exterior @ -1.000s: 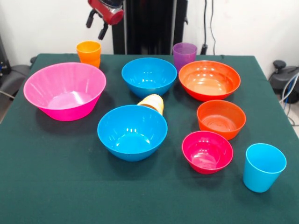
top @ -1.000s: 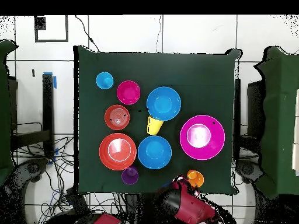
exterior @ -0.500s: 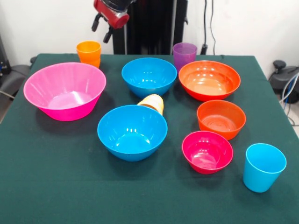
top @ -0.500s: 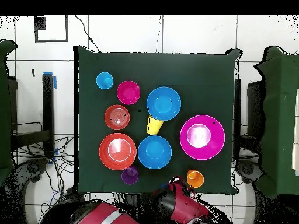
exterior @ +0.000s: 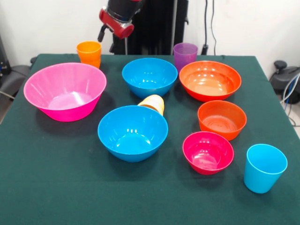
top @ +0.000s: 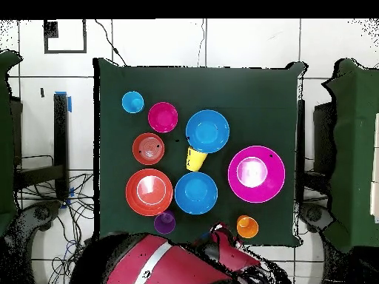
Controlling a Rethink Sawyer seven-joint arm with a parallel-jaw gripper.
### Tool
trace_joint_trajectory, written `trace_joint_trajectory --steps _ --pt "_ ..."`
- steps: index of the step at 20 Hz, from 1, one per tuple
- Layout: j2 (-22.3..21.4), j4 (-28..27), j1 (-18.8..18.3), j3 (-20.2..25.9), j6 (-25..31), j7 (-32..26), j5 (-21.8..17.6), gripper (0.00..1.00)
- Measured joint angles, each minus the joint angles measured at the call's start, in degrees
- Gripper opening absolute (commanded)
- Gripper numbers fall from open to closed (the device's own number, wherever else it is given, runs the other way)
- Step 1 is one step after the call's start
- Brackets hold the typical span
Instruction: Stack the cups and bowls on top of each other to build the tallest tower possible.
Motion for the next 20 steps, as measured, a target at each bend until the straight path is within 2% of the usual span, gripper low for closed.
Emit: trace_joint_trajectory --steps 6,13,20 --pt "2.4 0.0 -1.1 1.5 -2.4 0.0 -0.4 1.00" --pt "3.9 0.0 -0.7 1.6 -2.7 0.0 -0.5 1.00" --pt "3.8 0.0 2.3 1.4 -2.7 0.0 -0.5 1.00"
